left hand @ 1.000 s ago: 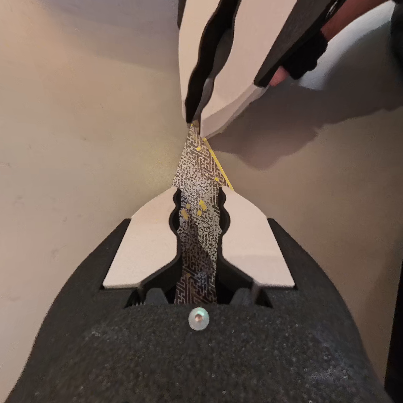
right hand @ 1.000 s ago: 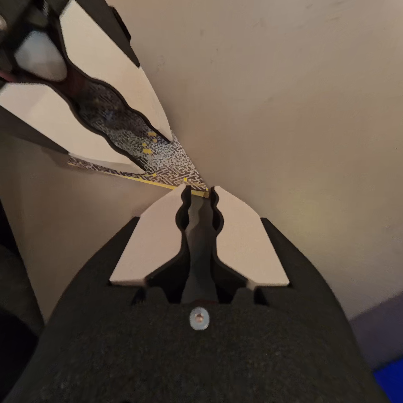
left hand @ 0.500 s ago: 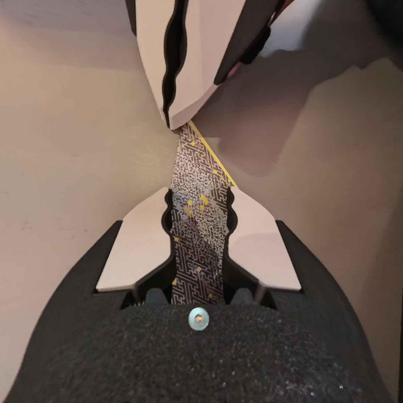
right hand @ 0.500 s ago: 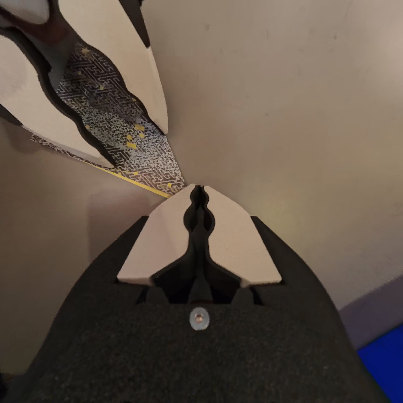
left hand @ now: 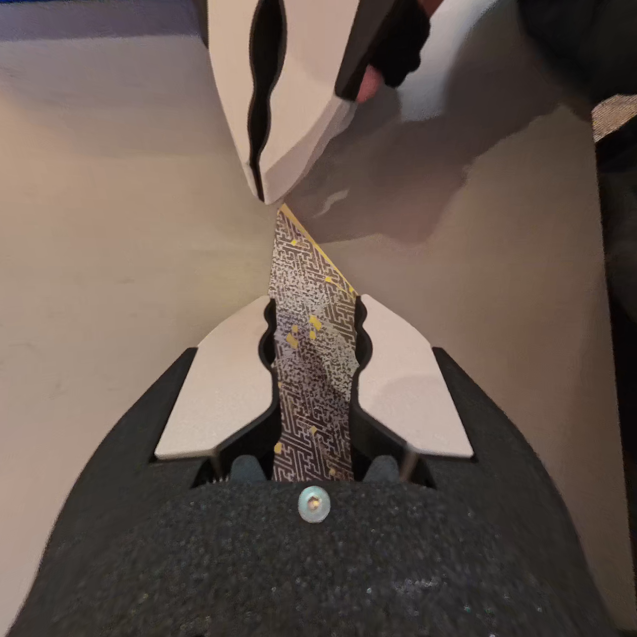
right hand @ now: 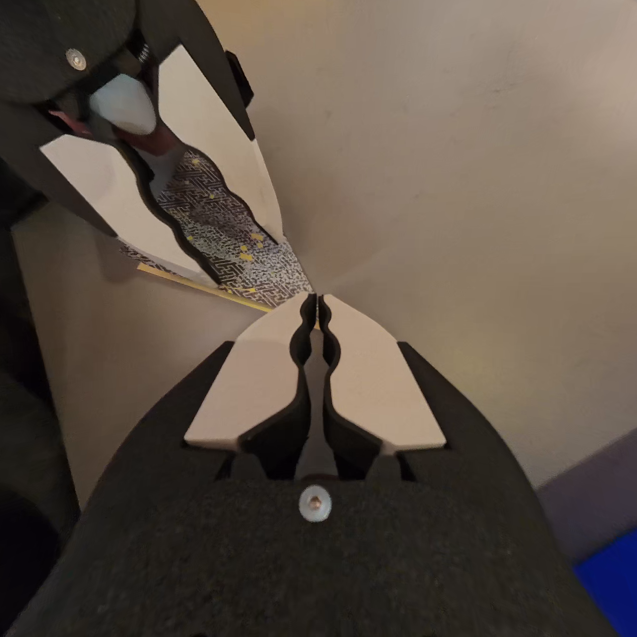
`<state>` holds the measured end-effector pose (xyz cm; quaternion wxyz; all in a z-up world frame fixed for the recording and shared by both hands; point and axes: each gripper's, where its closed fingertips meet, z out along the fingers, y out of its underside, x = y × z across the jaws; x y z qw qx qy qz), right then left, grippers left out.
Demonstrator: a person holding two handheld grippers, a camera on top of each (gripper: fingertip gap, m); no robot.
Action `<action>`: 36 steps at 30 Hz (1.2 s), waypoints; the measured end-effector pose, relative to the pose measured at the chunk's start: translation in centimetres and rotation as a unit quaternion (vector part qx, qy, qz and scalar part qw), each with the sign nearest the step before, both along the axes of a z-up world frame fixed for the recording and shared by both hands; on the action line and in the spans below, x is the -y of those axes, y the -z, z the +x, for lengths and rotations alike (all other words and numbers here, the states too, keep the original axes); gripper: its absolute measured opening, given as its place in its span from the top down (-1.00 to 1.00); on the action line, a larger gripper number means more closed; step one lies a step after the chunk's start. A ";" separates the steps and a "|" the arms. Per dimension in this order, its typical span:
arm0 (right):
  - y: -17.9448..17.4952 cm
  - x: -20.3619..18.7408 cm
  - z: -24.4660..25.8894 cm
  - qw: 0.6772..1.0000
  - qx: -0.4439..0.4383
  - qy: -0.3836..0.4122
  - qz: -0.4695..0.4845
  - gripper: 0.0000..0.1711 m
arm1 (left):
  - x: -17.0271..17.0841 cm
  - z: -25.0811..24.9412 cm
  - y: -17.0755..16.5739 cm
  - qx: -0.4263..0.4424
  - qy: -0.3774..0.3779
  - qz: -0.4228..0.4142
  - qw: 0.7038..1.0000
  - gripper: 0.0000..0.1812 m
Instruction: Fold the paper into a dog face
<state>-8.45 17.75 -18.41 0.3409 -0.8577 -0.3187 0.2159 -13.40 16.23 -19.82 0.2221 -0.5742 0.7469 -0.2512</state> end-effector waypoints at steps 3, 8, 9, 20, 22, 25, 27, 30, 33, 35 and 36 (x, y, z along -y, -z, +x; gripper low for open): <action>0.4 0.2 0.2 1.000 0.013 0.004 0.005 1.00 | -0.1 -0.3 0.7 -0.017 0.005 -0.001 1.000 0.52; 0.9 0.4 0.1 1.000 0.004 0.006 -0.013 1.00 | -0.1 -0.1 1.2 -0.018 0.013 -0.011 1.000 0.54; 1.0 0.5 0.1 1.000 0.007 0.004 -0.016 1.00 | -0.2 -0.1 1.2 -0.017 0.012 -0.012 1.000 0.53; 2.4 0.6 1.0 0.997 0.009 0.023 -0.073 0.84 | -0.3 0.2 1.2 -0.009 -0.002 -0.019 1.000 0.54; 2.4 0.6 0.6 0.996 -0.008 0.018 -0.083 0.82 | -0.3 0.2 1.2 -0.005 -0.006 -0.020 1.000 0.54; 2.4 0.4 0.5 0.996 -0.013 0.018 -0.083 0.83 | -0.3 0.2 1.2 0.001 -0.012 -0.021 1.000 0.54; 2.4 0.3 0.6 0.996 -0.012 0.022 -0.083 0.87 | -0.3 0.3 1.2 0.003 -0.014 -0.022 1.000 0.54; 2.6 0.2 0.8 0.996 0.009 0.023 -0.082 1.00 | -0.3 0.3 1.2 0.000 -0.014 -0.020 1.000 0.54; 2.4 0.2 0.9 0.997 0.033 0.018 -0.074 1.00 | -0.3 0.2 1.2 -0.006 -0.014 -0.019 1.000 0.53; 1.8 0.2 0.8 0.997 0.048 0.009 -0.052 1.00 | -0.3 0.2 1.2 -0.006 -0.014 -0.018 1.000 0.54; 1.3 0.2 0.6 0.998 0.053 0.003 -0.037 1.00 | -0.3 0.2 1.2 -0.004 -0.014 -0.019 1.000 0.54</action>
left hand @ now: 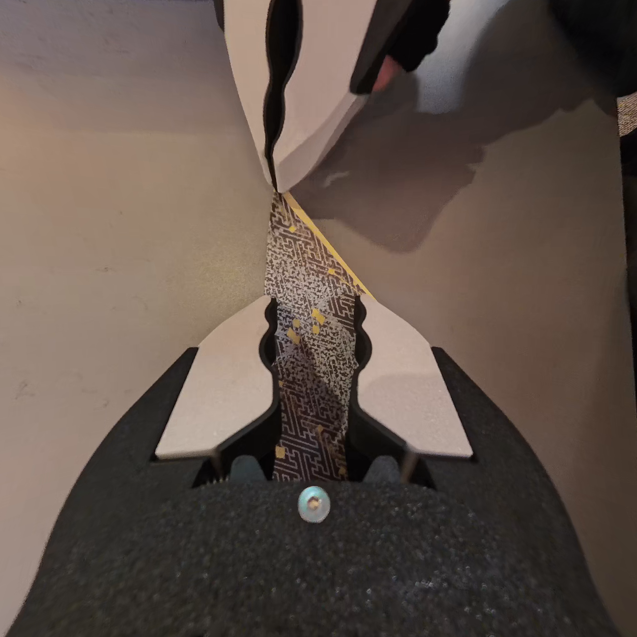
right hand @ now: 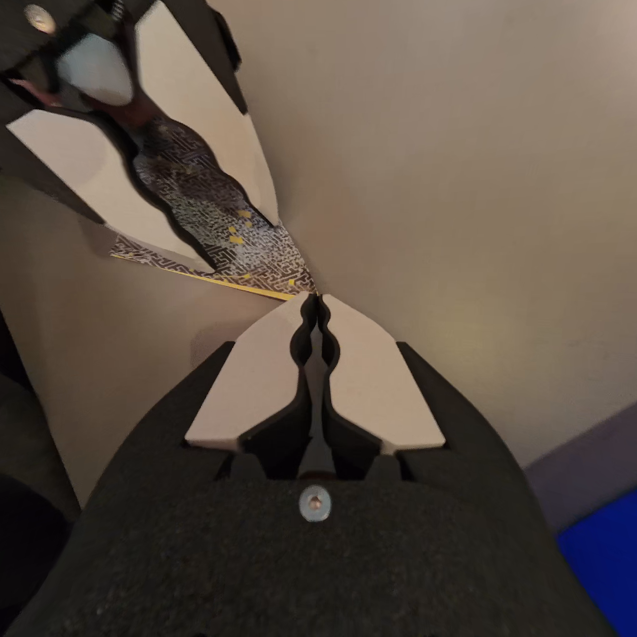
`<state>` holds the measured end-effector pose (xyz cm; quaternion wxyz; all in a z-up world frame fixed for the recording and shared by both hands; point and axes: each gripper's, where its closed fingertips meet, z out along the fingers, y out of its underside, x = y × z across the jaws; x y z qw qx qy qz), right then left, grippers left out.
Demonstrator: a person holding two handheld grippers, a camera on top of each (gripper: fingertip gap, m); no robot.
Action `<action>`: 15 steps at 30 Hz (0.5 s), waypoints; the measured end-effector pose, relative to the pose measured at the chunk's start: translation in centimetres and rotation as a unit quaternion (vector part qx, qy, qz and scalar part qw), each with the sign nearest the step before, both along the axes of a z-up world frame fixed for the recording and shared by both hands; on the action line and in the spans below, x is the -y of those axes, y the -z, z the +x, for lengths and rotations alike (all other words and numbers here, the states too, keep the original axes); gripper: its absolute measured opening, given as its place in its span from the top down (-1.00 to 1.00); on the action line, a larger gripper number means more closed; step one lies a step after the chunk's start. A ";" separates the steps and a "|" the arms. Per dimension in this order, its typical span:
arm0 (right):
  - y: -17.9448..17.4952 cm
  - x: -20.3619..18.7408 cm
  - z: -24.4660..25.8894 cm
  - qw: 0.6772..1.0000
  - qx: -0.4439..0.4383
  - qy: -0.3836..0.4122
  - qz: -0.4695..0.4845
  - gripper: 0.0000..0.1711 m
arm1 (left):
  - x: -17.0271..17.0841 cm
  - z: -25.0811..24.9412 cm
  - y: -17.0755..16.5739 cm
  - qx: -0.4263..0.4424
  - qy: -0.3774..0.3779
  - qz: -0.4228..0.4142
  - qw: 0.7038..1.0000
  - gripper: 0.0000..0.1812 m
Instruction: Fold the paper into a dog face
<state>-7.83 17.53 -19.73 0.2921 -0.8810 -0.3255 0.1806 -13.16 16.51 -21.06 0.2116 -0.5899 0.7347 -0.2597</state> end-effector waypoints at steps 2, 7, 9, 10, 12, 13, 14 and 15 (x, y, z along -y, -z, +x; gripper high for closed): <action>-1.2 0.3 -0.7 1.000 -0.003 -0.019 0.025 1.00 | 0.0 0.0 0.0 0.003 0.000 -0.001 1.000 0.54; -2.4 1.3 -2.9 0.996 0.017 -0.071 0.059 1.00 | 0.0 0.0 0.0 0.003 0.001 -0.001 1.000 0.54; -2.1 2.0 -3.8 0.994 0.016 -0.097 0.055 1.00 | 0.0 0.0 0.0 0.005 0.001 -0.001 1.000 0.54; -1.8 2.3 -4.2 0.993 0.018 -0.108 0.052 1.00 | 0.0 0.0 0.0 0.006 0.001 -0.001 1.000 0.54; -0.9 2.8 -4.8 0.991 0.023 -0.124 0.040 1.00 | 0.0 0.0 0.0 0.007 0.001 -0.002 1.000 0.54; -0.5 3.1 -5.1 0.991 0.024 -0.130 0.034 1.00 | 0.0 0.0 0.0 0.007 0.001 -0.001 1.000 0.54; -0.2 3.2 -5.3 0.990 0.026 -0.132 0.032 1.00 | 0.0 0.0 0.0 0.006 0.001 -0.001 1.000 0.54; 0.0 3.3 -5.5 0.990 0.024 -0.134 0.028 1.00 | 0.0 0.0 0.0 0.006 0.000 -0.001 1.000 0.54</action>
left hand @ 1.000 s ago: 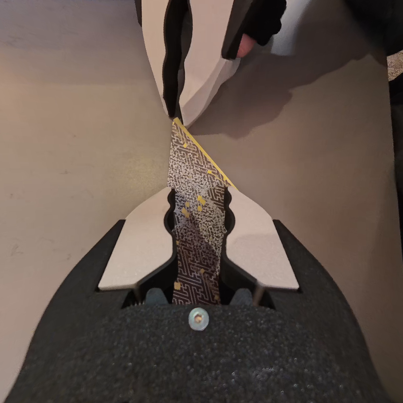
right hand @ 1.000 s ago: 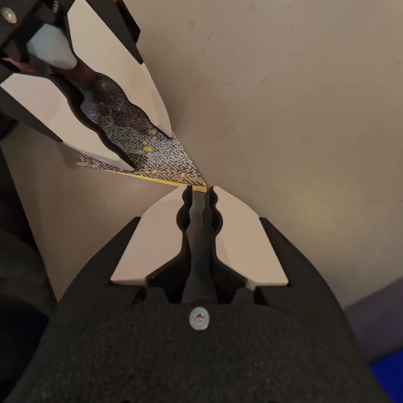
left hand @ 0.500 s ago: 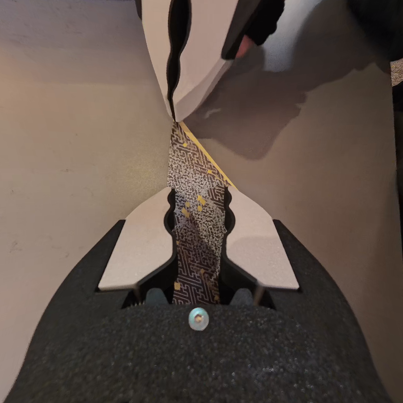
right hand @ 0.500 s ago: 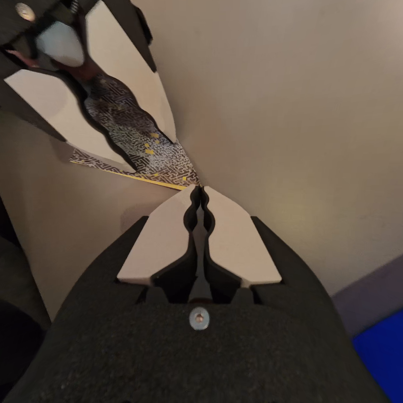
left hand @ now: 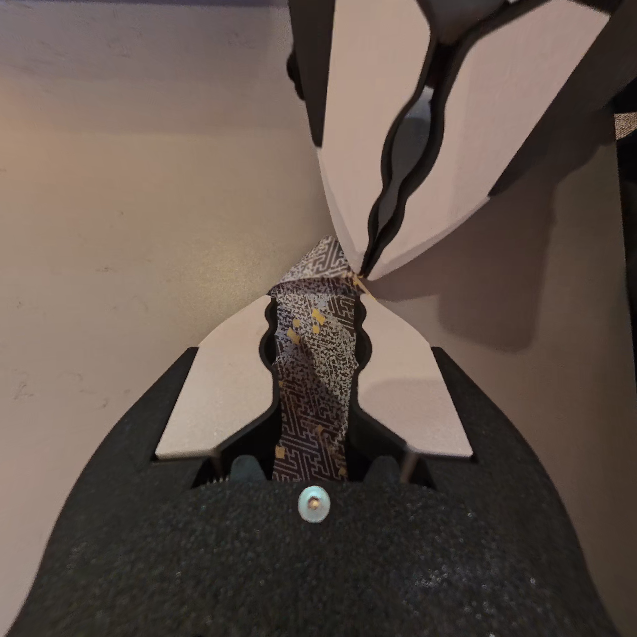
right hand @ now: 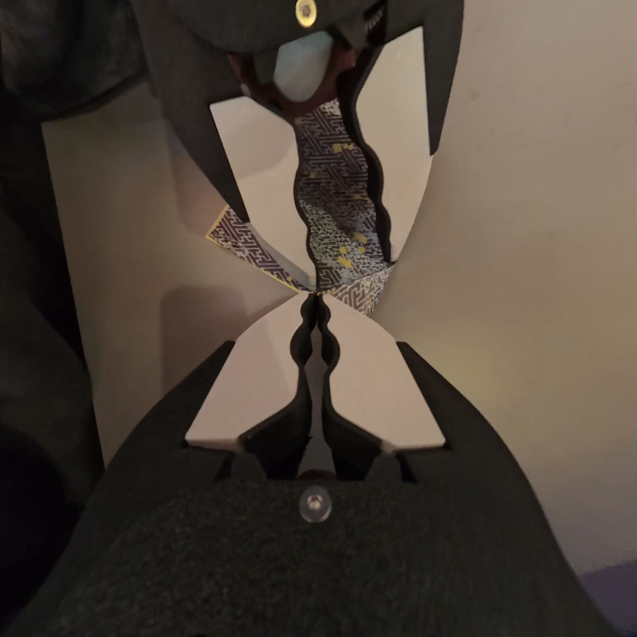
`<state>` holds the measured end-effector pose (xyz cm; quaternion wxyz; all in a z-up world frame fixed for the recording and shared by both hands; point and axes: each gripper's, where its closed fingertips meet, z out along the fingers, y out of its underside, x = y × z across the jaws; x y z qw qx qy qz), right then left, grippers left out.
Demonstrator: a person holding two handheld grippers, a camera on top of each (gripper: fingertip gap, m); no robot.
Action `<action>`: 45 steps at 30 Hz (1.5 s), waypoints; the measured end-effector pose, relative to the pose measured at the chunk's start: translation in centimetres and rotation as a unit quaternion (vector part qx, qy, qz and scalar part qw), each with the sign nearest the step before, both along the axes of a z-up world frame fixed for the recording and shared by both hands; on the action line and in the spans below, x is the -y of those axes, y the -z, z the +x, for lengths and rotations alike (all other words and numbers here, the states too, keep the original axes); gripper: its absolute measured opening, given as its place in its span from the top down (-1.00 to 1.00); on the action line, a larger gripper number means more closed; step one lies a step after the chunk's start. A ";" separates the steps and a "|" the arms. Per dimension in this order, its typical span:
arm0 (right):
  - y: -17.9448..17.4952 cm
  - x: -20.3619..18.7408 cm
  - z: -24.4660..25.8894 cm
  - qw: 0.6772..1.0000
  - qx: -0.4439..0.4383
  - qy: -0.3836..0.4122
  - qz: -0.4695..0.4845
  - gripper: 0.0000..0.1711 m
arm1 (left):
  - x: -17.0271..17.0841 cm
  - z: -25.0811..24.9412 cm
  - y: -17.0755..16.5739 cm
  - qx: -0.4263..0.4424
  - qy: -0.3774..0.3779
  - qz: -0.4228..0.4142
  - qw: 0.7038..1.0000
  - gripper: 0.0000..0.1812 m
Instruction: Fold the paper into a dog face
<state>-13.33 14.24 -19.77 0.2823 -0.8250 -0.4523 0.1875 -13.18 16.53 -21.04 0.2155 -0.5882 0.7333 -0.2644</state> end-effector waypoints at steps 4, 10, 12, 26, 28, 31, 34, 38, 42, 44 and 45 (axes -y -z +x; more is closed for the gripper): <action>0.6 0.3 -0.4 1.000 -0.004 -0.006 -0.012 1.00 | 0.1 0.0 0.0 0.001 0.002 0.000 1.000 0.54; 1.3 0.7 -0.5 0.999 0.009 -0.024 -0.024 1.00 | 0.3 -0.1 0.0 0.004 0.011 -0.002 1.000 0.54; 1.3 0.7 -0.6 0.999 0.007 -0.027 -0.026 1.00 | 0.3 -0.1 0.0 0.004 0.011 -0.002 1.000 0.54; 1.0 0.9 -0.8 0.993 -0.072 -0.013 -0.095 1.00 | 0.3 -0.1 0.0 0.002 0.011 -0.001 1.000 0.53; 0.8 0.7 -0.8 0.989 -0.098 -0.003 -0.114 1.00 | 0.3 -0.1 0.0 0.002 0.011 -0.001 1.000 0.54; 0.8 0.7 -0.7 0.985 -0.107 0.000 -0.133 1.00 | 0.3 -0.1 0.0 0.001 0.011 -0.001 1.000 0.54; 1.1 0.8 -0.7 0.988 -0.079 -0.005 -0.133 1.00 | 0.3 -0.2 0.0 0.000 0.010 0.000 1.000 0.54; 0.8 0.9 -0.6 0.990 -0.067 -0.008 -0.121 1.00 | 0.1 -0.2 0.0 0.001 0.006 -0.001 1.000 0.52; -2.2 -0.7 2.7 0.988 -0.117 0.070 -0.072 0.85 | 0.1 -0.2 0.0 0.000 0.005 0.000 1.000 0.52; -2.5 -1.8 4.8 0.976 -0.138 0.144 -0.084 0.60 | 0.1 -0.2 0.0 0.000 0.004 -0.001 1.000 0.52; -2.0 -2.0 5.5 0.973 -0.132 0.165 -0.094 0.64 | 0.1 -0.2 0.0 0.001 0.003 -0.001 1.000 0.52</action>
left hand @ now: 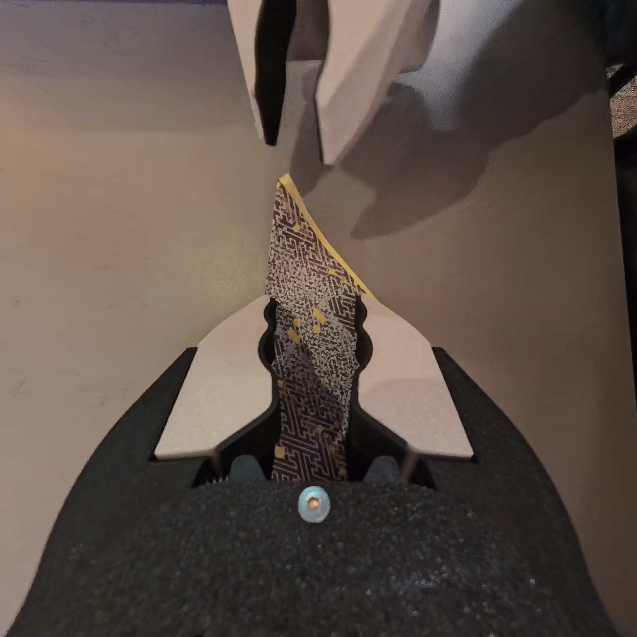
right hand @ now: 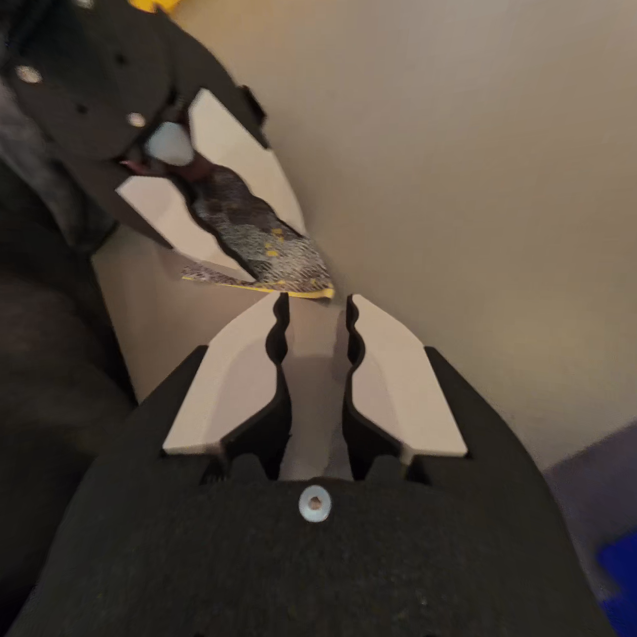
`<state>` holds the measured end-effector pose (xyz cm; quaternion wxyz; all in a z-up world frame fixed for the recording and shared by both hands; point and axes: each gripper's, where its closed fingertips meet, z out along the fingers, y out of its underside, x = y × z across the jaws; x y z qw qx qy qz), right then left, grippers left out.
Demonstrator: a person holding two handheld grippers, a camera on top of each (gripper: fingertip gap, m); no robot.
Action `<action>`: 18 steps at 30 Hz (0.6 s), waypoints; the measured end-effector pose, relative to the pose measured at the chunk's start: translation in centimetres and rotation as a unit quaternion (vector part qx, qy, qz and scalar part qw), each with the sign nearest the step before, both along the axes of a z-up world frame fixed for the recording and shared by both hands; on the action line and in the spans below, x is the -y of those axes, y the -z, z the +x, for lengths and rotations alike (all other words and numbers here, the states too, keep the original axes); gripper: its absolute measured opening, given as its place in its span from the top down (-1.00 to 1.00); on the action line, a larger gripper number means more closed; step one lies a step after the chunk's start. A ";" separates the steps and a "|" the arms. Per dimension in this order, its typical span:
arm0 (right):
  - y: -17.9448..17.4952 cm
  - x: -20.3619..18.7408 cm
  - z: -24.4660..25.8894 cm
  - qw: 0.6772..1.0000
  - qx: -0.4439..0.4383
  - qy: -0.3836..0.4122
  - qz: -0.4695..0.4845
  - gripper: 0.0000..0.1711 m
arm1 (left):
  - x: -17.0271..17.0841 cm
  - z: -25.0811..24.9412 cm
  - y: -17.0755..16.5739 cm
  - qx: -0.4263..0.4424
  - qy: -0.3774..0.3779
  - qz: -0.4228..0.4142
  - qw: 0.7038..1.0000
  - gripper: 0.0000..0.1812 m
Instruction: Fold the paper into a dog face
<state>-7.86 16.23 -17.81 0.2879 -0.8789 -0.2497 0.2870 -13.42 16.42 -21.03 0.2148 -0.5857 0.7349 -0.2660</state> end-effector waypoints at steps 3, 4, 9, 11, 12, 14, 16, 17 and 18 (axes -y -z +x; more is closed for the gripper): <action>1.8 -0.2 -0.2 0.999 0.006 0.021 -0.030 0.59 | 0.0 0.0 0.0 0.002 -0.001 0.000 1.000 0.52; 2.0 -0.2 -0.9 0.999 -0.006 0.013 -0.044 0.60 | 0.0 0.0 0.0 0.002 -0.001 0.000 1.000 0.52; 2.3 -0.8 -2.0 0.999 0.004 -0.001 -0.047 1.00 | 0.0 0.0 0.0 0.000 -0.004 0.001 1.000 0.52; 1.6 -0.8 -2.5 0.999 0.036 -0.029 0.000 1.00 | -0.1 0.0 0.0 0.000 -0.005 0.000 1.000 0.53; 1.3 -0.3 -3.0 0.996 0.061 -0.065 0.030 1.00 | -0.1 0.0 0.0 0.002 -0.004 -0.001 1.000 0.53; 1.5 0.1 -3.4 0.977 0.151 -0.120 0.095 1.00 | -0.2 0.0 0.0 0.006 -0.003 -0.003 1.000 0.54; 1.6 0.8 -4.5 0.950 0.202 -0.185 0.147 1.00 | -0.2 0.0 0.0 0.009 -0.002 -0.003 1.000 0.59; 1.7 0.8 -5.0 0.937 0.221 -0.203 0.177 1.00 | -0.2 0.0 0.0 0.011 -0.001 -0.003 1.000 0.59; 2.1 0.9 -5.3 0.928 0.236 -0.220 0.187 1.00 | -0.2 0.0 0.0 0.013 -0.001 -0.004 1.000 0.59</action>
